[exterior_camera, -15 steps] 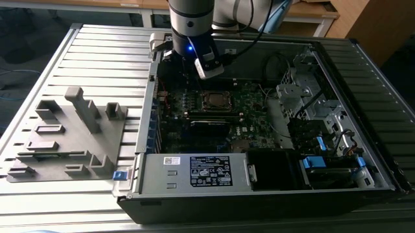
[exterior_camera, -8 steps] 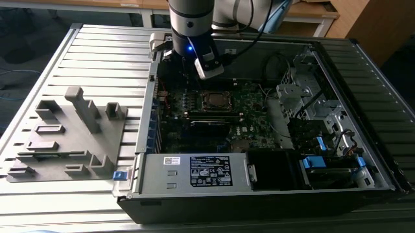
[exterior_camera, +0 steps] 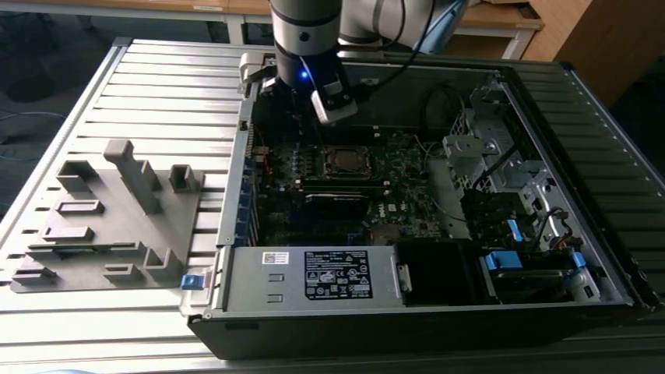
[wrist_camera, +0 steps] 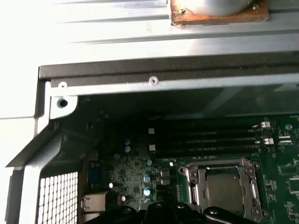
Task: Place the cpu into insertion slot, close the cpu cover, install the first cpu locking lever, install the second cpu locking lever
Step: 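Install the first cpu locking lever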
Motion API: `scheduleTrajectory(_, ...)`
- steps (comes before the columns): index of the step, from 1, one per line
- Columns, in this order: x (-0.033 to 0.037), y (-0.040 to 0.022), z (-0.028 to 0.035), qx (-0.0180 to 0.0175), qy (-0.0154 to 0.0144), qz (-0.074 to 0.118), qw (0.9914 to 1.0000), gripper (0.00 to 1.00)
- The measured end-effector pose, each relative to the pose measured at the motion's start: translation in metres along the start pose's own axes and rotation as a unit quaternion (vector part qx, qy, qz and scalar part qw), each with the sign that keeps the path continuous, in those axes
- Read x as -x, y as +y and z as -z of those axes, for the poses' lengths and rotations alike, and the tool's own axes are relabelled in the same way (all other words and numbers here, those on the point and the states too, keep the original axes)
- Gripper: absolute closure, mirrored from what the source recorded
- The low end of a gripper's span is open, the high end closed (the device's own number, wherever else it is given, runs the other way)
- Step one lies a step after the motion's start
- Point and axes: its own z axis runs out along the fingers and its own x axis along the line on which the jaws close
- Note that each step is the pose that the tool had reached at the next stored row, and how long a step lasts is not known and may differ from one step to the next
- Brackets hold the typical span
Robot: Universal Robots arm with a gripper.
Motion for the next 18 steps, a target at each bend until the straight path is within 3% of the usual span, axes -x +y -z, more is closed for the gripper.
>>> scheduleTrajectory(6,-0.0036,0.0044,-0.0036,0.0006,0.0001,0.0,1.0,0.89)
scheduleTrajectory(18,-0.0043,0.0104,-0.0071,0.0008,0.0001,0.0,1.0,0.89)
